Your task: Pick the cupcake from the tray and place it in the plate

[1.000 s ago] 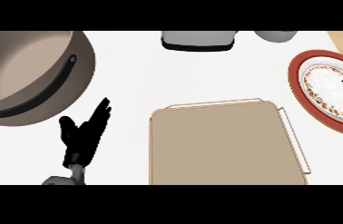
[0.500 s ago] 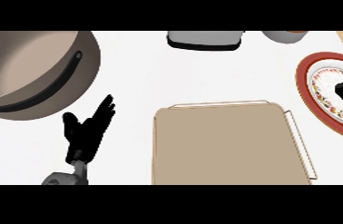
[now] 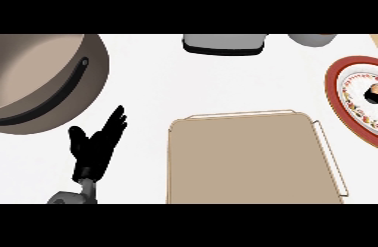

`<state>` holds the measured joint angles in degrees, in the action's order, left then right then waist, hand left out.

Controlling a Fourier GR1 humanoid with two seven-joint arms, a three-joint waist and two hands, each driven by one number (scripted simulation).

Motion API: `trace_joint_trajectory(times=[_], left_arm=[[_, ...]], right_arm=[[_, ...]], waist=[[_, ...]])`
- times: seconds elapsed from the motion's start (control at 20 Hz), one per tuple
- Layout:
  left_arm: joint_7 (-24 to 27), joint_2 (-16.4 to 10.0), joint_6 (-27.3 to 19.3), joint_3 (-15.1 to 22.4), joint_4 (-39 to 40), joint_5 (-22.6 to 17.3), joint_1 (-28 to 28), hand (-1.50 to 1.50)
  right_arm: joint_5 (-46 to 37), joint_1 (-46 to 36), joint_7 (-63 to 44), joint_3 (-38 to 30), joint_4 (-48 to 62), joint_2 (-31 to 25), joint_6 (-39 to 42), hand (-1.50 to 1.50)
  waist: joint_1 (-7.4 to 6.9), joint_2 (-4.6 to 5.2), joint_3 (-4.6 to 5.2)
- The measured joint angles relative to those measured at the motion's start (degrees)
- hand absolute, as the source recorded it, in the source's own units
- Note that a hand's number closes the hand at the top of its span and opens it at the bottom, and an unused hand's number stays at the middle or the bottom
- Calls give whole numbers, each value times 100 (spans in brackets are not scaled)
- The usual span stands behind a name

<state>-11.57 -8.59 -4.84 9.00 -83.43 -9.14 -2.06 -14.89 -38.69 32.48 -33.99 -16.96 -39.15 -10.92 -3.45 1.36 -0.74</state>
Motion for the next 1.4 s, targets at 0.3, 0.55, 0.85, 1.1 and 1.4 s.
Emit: trace_joint_trajectory(times=[0.3,0.55,0.85,1.1,1.4], left_arm=[[53,-13,14,-81,43,-12,38,0],[29,6,-55,-98,-23,35,121,0],[14,-16,-14,-185,-27,-14,162,0],[52,13,-7,-192,-13,27,181,0],[-16,65,-37,-194,-96,66,221,0]], right_arm=[[505,17,240,-512,358,-367,656,-150],[761,339,416,-710,587,-756,1780,-150],[781,1007,953,-660,680,-1031,2994,-150],[658,1503,1215,-500,626,-1149,3202,-150],[519,1971,1460,-300,547,-1166,3099,-150]], waist=[[69,-30,6],[143,-63,13],[202,-82,19],[227,-101,20],[253,-119,26]])
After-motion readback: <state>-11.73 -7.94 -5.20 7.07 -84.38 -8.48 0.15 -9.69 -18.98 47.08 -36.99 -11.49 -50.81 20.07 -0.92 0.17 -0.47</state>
